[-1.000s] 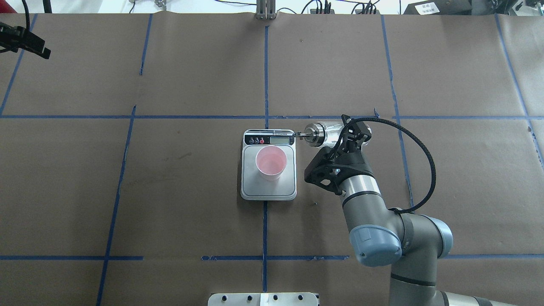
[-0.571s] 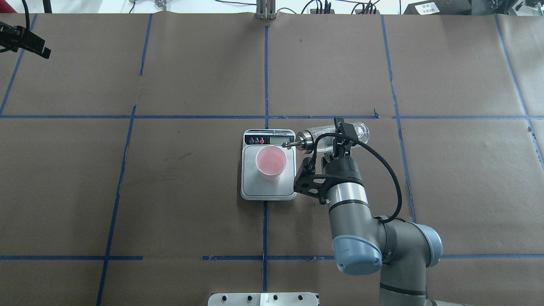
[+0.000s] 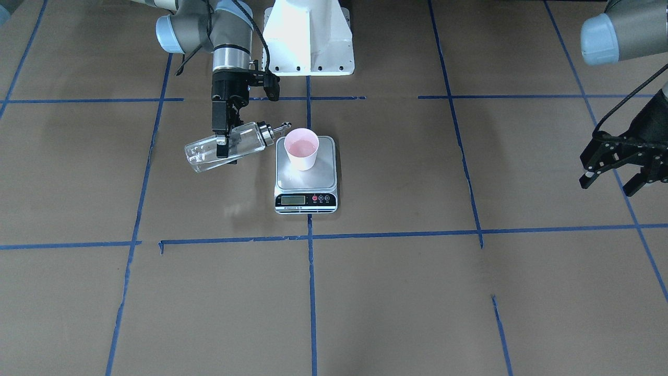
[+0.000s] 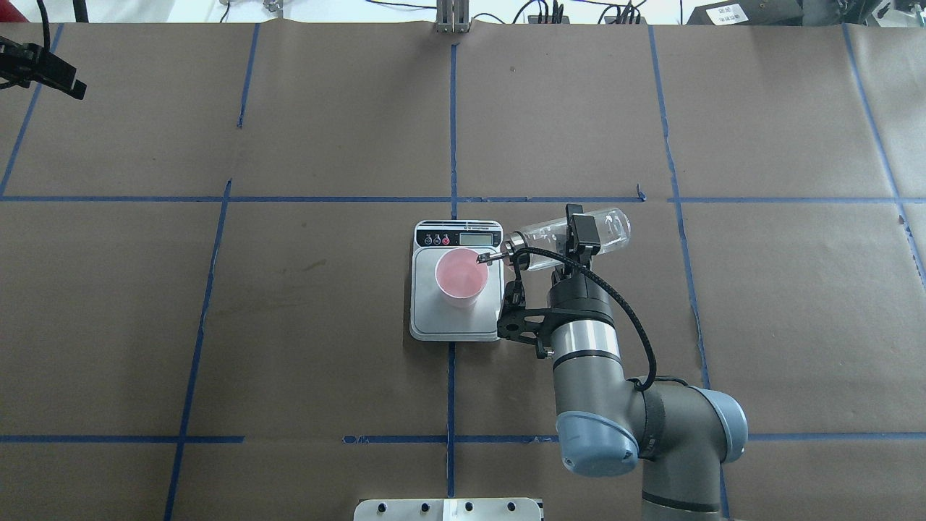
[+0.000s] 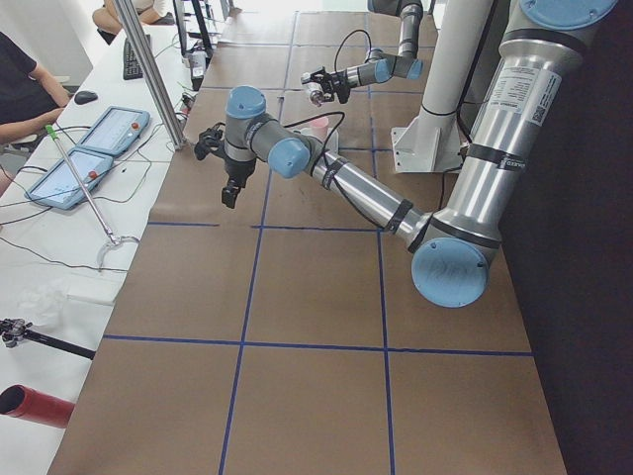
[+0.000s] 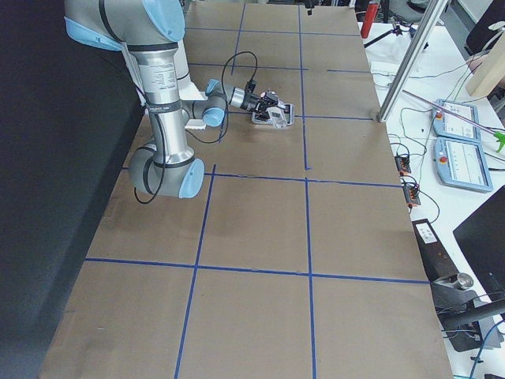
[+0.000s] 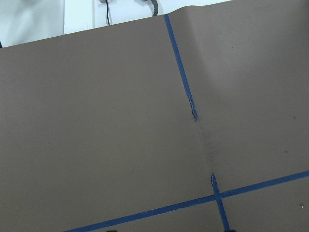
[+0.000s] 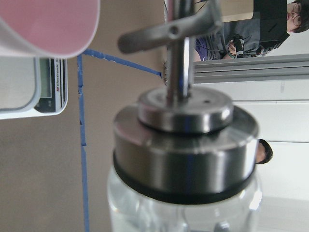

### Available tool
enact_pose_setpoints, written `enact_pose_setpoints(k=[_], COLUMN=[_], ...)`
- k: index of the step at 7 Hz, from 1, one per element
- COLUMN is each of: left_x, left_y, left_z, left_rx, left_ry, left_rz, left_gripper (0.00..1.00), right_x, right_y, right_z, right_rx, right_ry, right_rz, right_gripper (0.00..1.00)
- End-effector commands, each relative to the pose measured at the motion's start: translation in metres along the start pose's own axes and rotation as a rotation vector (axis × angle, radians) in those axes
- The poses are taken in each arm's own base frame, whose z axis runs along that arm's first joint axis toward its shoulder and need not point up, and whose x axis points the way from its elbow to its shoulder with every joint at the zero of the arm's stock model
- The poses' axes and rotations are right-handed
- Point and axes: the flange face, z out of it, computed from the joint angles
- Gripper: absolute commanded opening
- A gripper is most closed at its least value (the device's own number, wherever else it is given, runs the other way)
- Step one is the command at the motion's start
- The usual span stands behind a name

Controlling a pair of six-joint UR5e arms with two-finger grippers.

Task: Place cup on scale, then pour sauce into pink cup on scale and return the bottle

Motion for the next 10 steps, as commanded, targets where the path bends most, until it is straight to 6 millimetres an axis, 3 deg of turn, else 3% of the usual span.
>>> enact_pose_setpoints(k=[1,6,8,10], left_x=[-0.004,-0.011,-0.039,-0.044], left_y=[0.005,0.004,0.011,0.013], left_z=[0.0,-0.005,-0.013,-0.013], left_rx=[-0.001,0.005,0.01,0.007], left_ry=[-0.002,-0.009,-0.032,-0.037], left_rz=[-0.001,0.03,0.074,0.086], left_gripper=[0.79,0.79,0.79,0.79], right_x=[0.007,0.004,0.006,0.008], right_y=[-0.016,-0.014,-0.014,-0.014], right_z=[-0.001,0.004,0.004,0.005], right_rx=[-0.015,-0.06,-0.063,-0.068], right_ry=[0.017,0.074,0.077,0.092], right_rz=[-0.03,-0.221,-0.262,-0.301], right_gripper=[0.0,0.0,0.0,0.0])
